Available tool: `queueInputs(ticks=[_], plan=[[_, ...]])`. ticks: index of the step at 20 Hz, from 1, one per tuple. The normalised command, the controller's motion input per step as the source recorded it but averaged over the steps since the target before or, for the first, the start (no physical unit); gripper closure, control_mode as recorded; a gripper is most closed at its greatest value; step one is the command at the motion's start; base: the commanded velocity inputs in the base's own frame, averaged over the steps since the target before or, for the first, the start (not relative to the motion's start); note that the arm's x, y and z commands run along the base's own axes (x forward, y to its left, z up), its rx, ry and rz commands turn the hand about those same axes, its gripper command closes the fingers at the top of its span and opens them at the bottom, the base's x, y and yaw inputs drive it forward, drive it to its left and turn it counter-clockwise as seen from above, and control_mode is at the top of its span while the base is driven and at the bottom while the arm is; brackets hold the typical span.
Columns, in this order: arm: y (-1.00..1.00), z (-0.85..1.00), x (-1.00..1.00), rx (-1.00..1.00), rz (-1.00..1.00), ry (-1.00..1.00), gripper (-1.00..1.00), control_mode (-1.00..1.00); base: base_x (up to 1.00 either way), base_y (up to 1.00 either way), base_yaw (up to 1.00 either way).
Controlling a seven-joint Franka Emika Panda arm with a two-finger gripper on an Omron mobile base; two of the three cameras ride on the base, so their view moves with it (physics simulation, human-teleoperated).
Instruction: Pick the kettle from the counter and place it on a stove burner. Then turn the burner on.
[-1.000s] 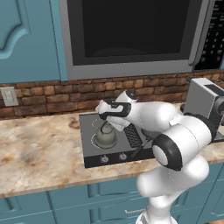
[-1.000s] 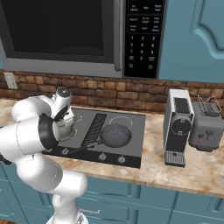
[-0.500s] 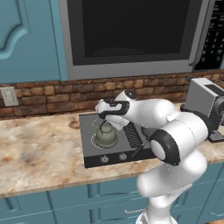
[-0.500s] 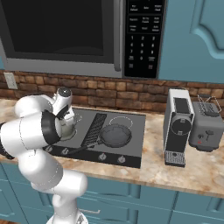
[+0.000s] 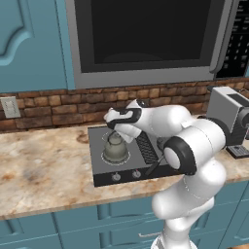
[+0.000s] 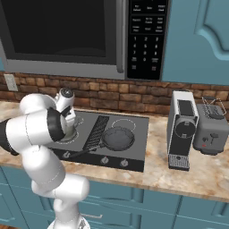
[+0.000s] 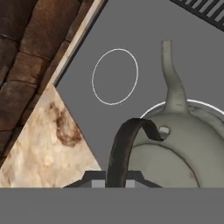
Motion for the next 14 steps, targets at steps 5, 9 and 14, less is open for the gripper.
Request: queueInputs(ticks=[5,9,14], plan=[[0.11,-0.05,0.03,0.08,-0.01,0.00,1.00,-1.00,0.00,0.00,0.00],[0.00,0.00,0.00,0.00,0.00,0.00,1.00,-1.00,0.00,0.00,0.00],[0.00,0.00,0.00,0.00,0.00,0.00,1.00,-1.00,0.00,0.00,0.00]])
